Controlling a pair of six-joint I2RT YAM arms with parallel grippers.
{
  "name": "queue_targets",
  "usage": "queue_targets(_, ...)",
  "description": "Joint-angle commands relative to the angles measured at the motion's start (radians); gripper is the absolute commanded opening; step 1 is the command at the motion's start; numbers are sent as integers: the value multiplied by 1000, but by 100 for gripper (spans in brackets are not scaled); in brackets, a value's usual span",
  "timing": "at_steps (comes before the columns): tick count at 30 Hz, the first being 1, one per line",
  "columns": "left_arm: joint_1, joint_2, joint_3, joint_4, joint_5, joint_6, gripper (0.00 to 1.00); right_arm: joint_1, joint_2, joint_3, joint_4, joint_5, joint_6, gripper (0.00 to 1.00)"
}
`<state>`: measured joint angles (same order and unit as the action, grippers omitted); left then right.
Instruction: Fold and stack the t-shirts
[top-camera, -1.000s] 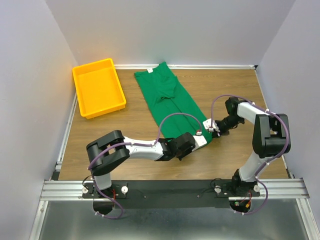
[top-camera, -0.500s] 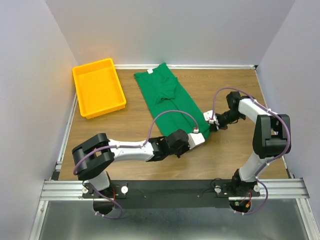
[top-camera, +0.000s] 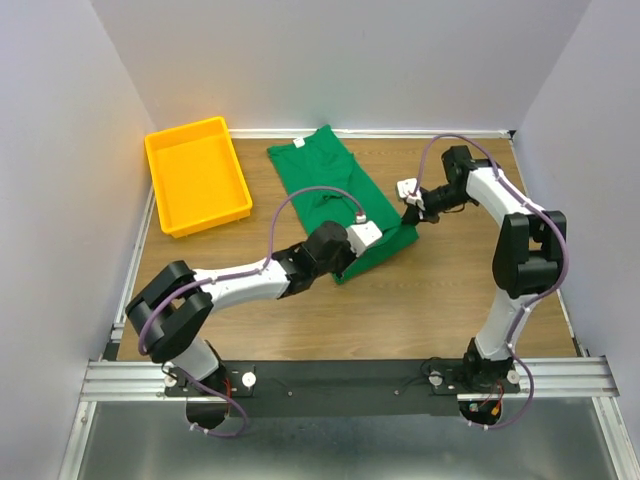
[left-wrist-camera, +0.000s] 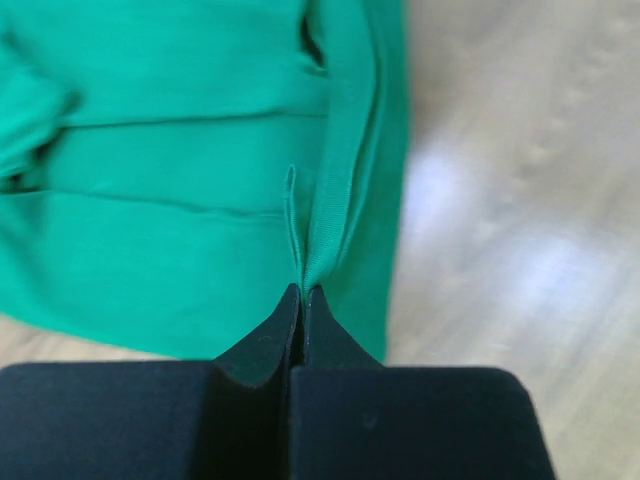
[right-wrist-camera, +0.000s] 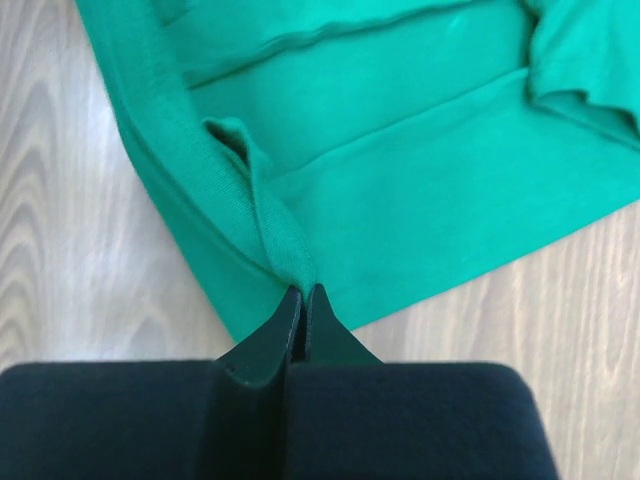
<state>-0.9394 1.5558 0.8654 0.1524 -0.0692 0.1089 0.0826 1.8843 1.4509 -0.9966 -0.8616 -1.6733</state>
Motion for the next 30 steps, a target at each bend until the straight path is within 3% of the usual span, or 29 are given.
queue_targets(1, 83, -31, 10, 36, 58, 37, 0, 34, 79, 135, 9, -71, 116, 1)
queue_targets(15, 335, 135, 193, -14, 143, 106, 0, 157, 381, 581, 239, 39, 587, 1)
queue_targets(30, 499, 351, 431, -114, 200, 149, 0, 164, 567, 779, 384, 157, 810, 0)
